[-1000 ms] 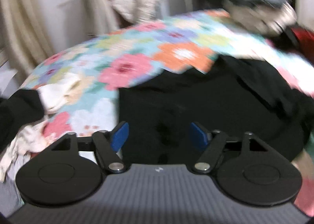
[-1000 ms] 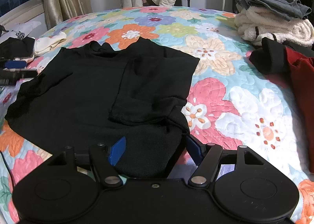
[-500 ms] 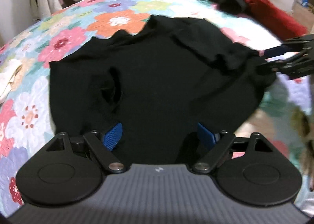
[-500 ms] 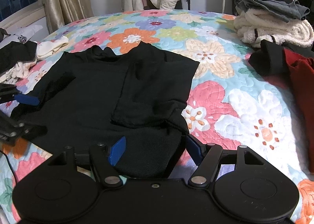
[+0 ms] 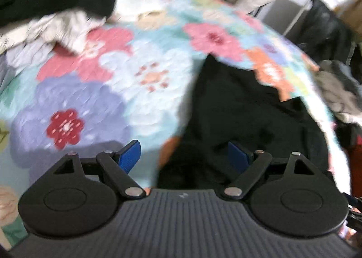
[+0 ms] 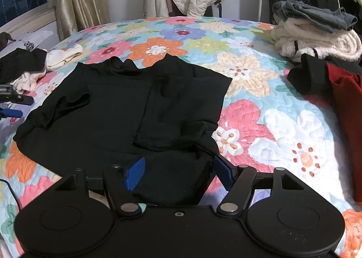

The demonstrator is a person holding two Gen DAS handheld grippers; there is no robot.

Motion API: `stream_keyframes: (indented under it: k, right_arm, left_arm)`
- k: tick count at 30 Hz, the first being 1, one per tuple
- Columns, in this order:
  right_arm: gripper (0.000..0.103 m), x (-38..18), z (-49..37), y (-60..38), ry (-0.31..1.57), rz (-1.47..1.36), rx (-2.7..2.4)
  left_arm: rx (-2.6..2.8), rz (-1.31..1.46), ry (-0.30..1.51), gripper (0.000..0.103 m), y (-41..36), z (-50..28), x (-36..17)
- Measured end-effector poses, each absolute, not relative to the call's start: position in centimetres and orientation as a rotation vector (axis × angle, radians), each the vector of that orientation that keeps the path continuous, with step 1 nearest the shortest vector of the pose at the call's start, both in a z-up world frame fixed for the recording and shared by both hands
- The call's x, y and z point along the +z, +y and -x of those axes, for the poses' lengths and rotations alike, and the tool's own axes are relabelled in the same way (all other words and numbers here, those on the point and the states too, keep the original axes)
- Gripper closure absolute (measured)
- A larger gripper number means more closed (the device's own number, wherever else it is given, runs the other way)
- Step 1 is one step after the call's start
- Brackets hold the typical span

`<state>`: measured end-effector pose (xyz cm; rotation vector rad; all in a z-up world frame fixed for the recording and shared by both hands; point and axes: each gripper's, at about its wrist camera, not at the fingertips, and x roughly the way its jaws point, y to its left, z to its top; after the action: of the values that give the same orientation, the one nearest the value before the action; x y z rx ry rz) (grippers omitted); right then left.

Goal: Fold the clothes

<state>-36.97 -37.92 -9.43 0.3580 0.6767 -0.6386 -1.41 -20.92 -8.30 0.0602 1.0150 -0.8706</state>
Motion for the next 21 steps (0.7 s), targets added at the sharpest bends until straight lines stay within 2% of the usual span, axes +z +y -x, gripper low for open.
stream_keyframes:
  k: [5, 8, 11, 19, 20, 21]
  right_arm:
    - [0.031, -8.2, 37.3, -36.3, 0.59, -0.269, -0.64]
    - [0.031, -7.1, 37.3, -35.0, 0.513, -0.254, -0.58]
    - [0.031, -6.2, 35.6, -33.6, 0.475, -0.296, -0.452]
    - [0.032, -5.7, 25.1, -26.7, 0.451, -0.003, -0.102]
    - [0.051, -6.1, 23.5, -26.2, 0.467, 0.018, -0.067]
    - [0.094, -6.5, 21.9, -25.8, 0.487, 0.037, -0.037]
  left_arm:
    - [-0.895, -0.179, 1.068, 0.021, -22.5, 2.7, -9.7]
    - [-0.873, -0.34, 1.028, 0.035, -22.7, 4.4, -9.4]
    - [-0.797, -0.473, 0.966, 0.034, -22.5, 5.2, -9.2]
    - [-0.799, -0.127, 1.001, 0.032, -18.9, 1.1, -7.1]
    - [-0.793, -0.109, 1.012, 0.032, -18.8, 0.5, -7.3]
    - [-0.788, -0.102, 1.023, 0.032, -18.8, 0.1, -7.6]
